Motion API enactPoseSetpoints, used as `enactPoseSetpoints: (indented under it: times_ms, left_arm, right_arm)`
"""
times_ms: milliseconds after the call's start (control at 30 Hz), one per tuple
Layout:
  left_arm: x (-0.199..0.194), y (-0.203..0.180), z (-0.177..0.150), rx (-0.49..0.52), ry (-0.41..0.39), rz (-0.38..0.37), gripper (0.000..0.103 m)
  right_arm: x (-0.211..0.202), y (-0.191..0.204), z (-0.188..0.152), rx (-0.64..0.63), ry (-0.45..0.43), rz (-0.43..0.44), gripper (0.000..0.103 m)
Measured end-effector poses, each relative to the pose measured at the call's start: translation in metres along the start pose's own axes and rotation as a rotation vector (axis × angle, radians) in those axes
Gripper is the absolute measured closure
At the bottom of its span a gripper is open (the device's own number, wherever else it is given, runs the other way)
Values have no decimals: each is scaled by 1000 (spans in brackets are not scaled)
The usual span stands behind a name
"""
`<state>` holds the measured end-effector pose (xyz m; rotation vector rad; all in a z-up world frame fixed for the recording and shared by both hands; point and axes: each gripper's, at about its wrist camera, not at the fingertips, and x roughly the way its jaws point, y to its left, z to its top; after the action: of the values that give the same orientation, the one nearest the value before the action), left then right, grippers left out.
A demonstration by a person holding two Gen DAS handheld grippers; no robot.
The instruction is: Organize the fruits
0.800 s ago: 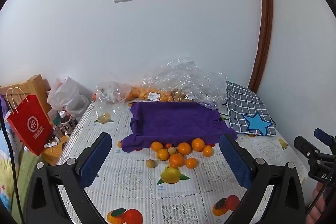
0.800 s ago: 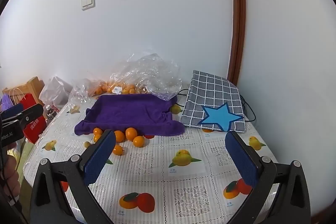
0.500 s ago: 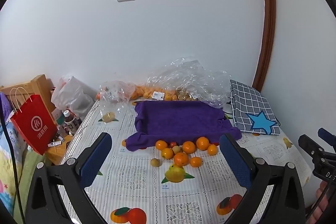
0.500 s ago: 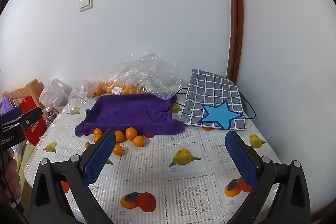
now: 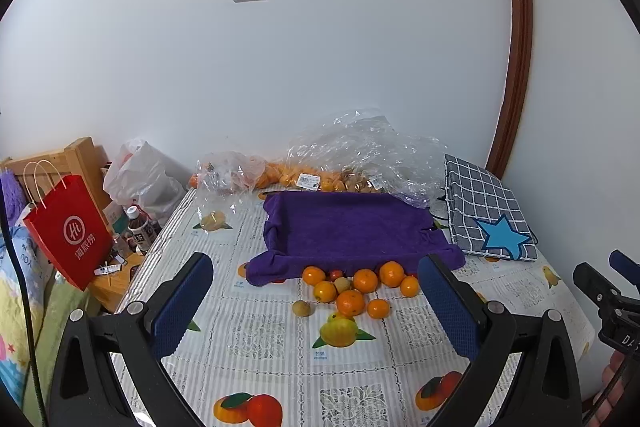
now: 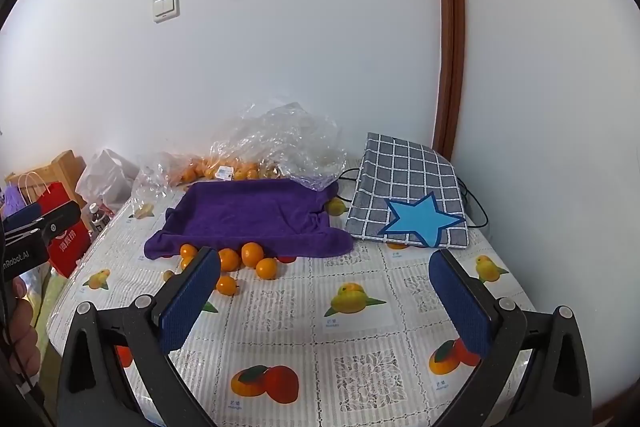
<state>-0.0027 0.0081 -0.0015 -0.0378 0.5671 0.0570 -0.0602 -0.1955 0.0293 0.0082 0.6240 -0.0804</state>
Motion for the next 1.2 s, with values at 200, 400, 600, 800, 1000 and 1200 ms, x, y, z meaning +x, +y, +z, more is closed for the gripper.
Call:
enactPoseSetpoints:
  times_ms: [200,400,600,800,1000,1200]
  left_arm:
    - [0,1,1,1,2,0,0]
    - [-1,2,1,1,3,2,0]
    - [-1,2,0,3,3,1,0]
    - [0,4,1,2,2,3,0]
    - [0,5,0,2,1,3,0]
    - [0,6,1,2,2,3,0]
  right_arm:
    - [0,2,-1,-2,0,-2,1]
    - [-1,3,-1,-4,2,-1,1]
    - [-1,4,-1,-9,0,2,1]
    - [-1,5,-3,-14,0,1,1]
    - [0,7,-3,-18,3,1,1]
    - [0,7,-3,-18,3,0,1]
